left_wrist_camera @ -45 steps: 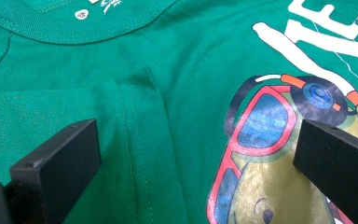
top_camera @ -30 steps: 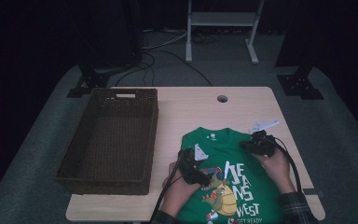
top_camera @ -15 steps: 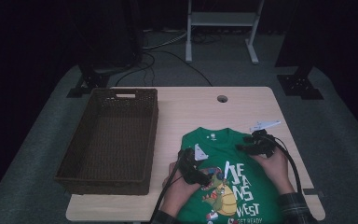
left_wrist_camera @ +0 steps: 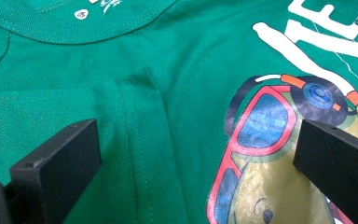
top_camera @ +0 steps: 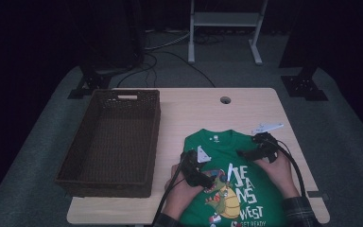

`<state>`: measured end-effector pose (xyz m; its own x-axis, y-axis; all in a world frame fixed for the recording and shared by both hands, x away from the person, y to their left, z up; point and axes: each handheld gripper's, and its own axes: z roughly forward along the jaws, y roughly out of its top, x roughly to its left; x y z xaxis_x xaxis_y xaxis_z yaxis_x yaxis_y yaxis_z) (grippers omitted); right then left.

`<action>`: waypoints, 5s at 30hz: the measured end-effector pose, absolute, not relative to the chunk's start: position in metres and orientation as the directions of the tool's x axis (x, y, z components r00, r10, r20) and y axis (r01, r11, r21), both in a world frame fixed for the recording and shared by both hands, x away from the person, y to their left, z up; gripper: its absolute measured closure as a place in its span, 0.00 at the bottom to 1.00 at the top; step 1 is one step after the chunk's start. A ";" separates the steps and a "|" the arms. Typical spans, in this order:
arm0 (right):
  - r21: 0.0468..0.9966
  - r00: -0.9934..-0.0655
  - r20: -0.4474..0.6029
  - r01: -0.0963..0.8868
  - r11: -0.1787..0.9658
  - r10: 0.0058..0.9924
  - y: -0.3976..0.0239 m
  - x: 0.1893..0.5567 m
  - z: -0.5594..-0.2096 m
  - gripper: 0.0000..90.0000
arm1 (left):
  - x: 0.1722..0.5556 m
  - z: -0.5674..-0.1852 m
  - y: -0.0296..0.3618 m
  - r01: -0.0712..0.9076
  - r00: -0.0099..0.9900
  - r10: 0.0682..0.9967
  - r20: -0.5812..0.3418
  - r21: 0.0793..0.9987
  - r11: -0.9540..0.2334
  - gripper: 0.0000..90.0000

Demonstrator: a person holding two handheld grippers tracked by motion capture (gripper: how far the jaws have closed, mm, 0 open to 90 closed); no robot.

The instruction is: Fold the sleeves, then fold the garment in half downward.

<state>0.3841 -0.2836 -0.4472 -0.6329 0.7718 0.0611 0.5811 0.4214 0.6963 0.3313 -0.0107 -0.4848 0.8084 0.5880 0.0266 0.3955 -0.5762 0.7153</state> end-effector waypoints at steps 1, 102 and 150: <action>0.693 -0.637 0.061 0.581 0.426 0.768 -0.284 0.384 -0.448 0.02 | 0.331 -0.485 -0.011 0.395 0.808 0.588 0.027 0.715 -0.576 0.00; 0.705 -0.656 -0.011 0.530 0.471 0.755 -0.300 0.279 -0.487 0.00 | 0.278 -0.461 0.004 0.332 0.839 0.544 -0.002 0.794 -0.509 0.00; 0.702 -0.648 -0.010 0.537 0.467 0.761 -0.316 0.266 -0.487 0.00 | 0.390 -0.483 0.027 0.406 0.823 0.568 -0.008 0.708 -0.577 0.00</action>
